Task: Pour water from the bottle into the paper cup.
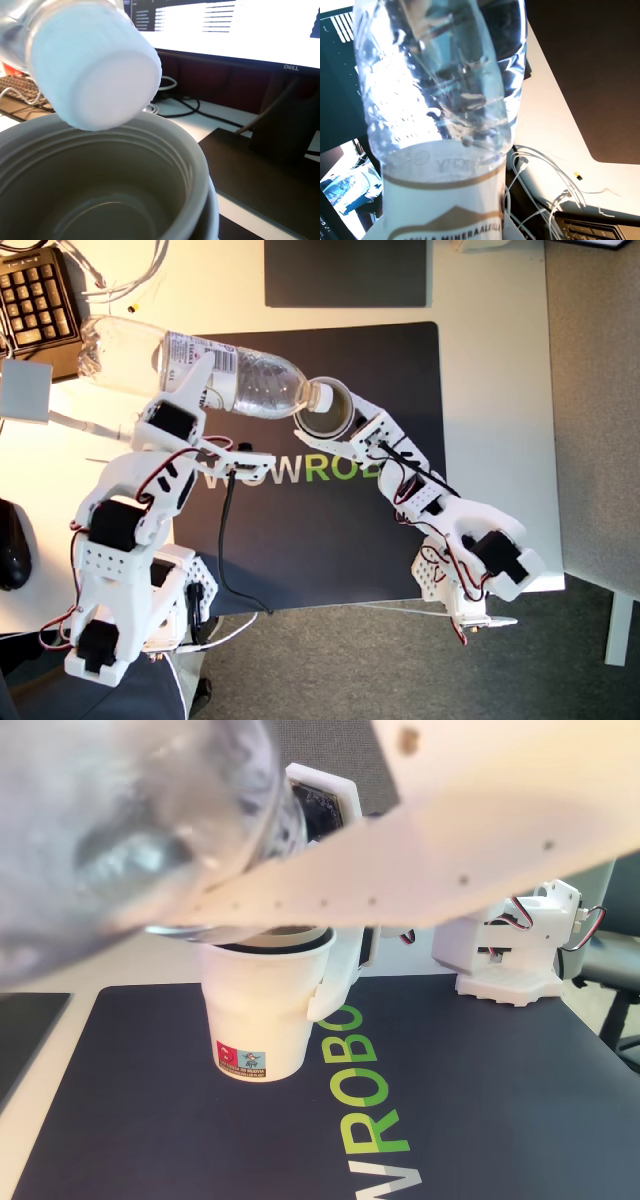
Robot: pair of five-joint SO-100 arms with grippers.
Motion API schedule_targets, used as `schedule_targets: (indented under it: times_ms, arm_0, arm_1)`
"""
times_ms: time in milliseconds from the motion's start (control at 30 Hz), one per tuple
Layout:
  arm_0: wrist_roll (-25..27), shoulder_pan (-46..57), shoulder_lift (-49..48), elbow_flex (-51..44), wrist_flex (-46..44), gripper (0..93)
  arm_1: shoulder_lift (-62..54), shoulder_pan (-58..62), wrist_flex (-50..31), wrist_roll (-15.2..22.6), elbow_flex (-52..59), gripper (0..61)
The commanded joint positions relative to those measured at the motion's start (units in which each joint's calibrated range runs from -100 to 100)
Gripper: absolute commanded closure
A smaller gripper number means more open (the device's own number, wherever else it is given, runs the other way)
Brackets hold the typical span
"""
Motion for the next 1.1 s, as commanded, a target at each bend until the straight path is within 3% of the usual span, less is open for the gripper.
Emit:
schedule_targets:
  times_ms: [0, 1067]
  arm_0:
    - [0.0, 0.6, -5.8, -1.2, -0.5, 92.7]
    - [0.1, 1.3, -4.2, -1.4, -1.3, 92.7]
  arm_1:
    - [-2.3, 0.3, -0.1, -0.3, -1.5, 61.2]
    - [-1.9, 1.2, 0.2, -0.4, -2.6, 61.2]
